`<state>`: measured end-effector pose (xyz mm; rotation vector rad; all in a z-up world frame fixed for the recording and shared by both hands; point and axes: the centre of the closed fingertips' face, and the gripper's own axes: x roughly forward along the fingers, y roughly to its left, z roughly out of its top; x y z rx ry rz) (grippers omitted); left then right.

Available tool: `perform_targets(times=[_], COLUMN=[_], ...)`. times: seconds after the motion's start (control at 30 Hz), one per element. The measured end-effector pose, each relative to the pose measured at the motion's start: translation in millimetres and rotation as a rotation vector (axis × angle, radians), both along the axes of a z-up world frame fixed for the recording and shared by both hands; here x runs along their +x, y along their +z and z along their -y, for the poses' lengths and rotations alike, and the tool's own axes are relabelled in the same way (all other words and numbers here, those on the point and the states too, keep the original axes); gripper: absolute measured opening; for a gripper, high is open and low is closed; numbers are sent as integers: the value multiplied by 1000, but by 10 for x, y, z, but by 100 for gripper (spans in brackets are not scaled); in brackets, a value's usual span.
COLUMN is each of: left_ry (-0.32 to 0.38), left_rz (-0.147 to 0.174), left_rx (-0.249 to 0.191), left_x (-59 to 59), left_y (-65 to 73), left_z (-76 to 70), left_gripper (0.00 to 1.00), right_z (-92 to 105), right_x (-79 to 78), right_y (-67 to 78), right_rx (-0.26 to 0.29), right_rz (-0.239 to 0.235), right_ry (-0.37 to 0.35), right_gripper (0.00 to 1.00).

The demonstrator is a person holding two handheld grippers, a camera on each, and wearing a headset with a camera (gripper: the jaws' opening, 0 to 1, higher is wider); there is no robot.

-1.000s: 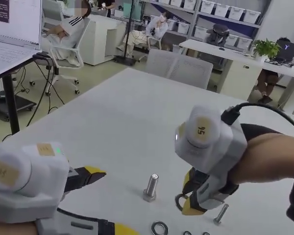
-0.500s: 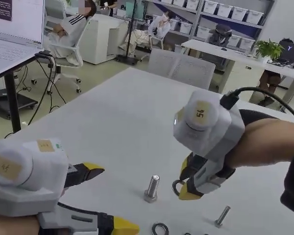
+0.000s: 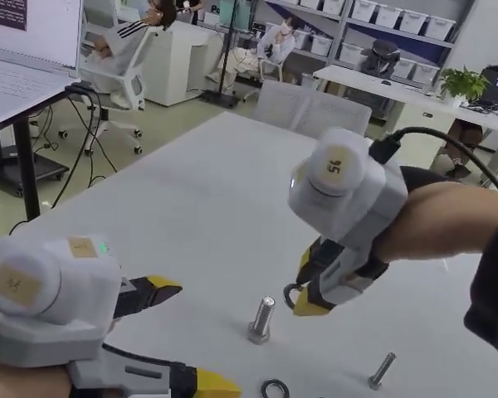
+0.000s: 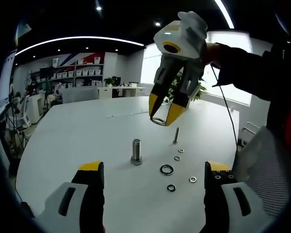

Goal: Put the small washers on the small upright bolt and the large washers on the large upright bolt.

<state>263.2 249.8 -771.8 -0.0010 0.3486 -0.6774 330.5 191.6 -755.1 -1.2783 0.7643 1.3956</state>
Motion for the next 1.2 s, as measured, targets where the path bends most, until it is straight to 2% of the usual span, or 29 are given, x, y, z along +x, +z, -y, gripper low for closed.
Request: perform_targets(times=[0.2,0.63,0.83,1.2], left_ry=[3,-6,-8,-54], left_rz=[0,-10,-19,-19], left_rx=[-10,-17,-33,-42], left_x=[3,-10,-34,-78], left_y=[-7,-67,-94,-98], left_z=[-12,1,-25,31], left_gripper=[85,85,85,86], right_z=[-107,-189,-239,-240], right_x=[51,217,222,221], right_y=[-41,-224,-279,-367], right_rx=[1,-21,-31,-54], right_rz=[-9,-47,-62,-84], right_ry=[11,9,18,17], right_gripper=[24,24,24,24])
